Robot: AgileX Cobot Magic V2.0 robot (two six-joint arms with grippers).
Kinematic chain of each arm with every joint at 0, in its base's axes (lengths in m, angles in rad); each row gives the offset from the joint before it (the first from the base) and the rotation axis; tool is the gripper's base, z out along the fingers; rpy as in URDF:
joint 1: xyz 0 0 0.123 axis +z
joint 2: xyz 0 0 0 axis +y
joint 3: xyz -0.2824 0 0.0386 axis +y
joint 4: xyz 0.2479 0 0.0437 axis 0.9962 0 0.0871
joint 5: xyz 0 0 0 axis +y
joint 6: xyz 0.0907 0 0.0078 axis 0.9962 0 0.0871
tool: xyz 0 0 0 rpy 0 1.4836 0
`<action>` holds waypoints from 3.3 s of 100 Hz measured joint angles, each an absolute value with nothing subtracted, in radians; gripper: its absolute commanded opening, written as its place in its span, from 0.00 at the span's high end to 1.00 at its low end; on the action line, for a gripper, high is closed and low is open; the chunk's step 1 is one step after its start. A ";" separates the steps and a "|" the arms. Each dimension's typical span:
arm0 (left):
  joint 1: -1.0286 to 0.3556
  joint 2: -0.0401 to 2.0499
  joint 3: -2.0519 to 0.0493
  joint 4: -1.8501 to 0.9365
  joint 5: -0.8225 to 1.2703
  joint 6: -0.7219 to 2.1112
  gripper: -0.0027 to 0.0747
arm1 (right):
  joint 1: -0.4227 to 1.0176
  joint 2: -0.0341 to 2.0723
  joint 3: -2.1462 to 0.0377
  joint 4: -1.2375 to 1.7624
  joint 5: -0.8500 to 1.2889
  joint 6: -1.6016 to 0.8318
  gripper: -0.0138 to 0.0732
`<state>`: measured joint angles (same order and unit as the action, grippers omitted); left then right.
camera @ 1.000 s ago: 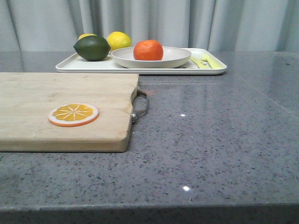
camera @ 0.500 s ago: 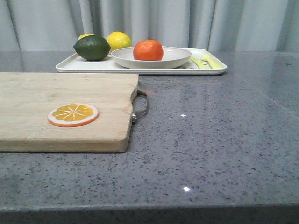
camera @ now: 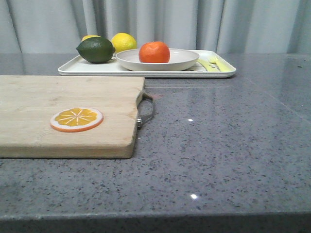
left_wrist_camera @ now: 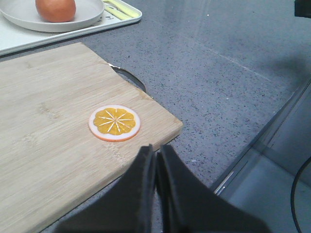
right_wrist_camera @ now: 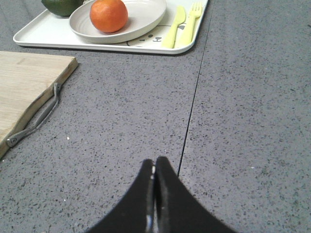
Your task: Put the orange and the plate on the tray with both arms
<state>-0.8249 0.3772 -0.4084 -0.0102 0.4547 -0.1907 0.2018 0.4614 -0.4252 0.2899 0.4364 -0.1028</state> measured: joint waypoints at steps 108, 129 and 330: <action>-0.078 -0.004 0.001 -0.069 0.070 -0.040 0.99 | 0.202 0.461 -0.425 0.290 0.436 -0.103 0.91; -0.022 -0.004 0.001 -0.072 0.071 -0.060 0.99 | 0.202 0.459 -0.423 0.290 0.436 -0.103 0.91; -0.022 -0.004 0.001 -0.072 0.083 -0.061 0.99 | 0.023 0.088 -0.021 -0.065 0.072 0.167 0.91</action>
<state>-0.0222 -0.0039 0.0011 -0.0723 0.0828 -0.0614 0.0227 0.0883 -0.0207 -0.0650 0.0717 0.1674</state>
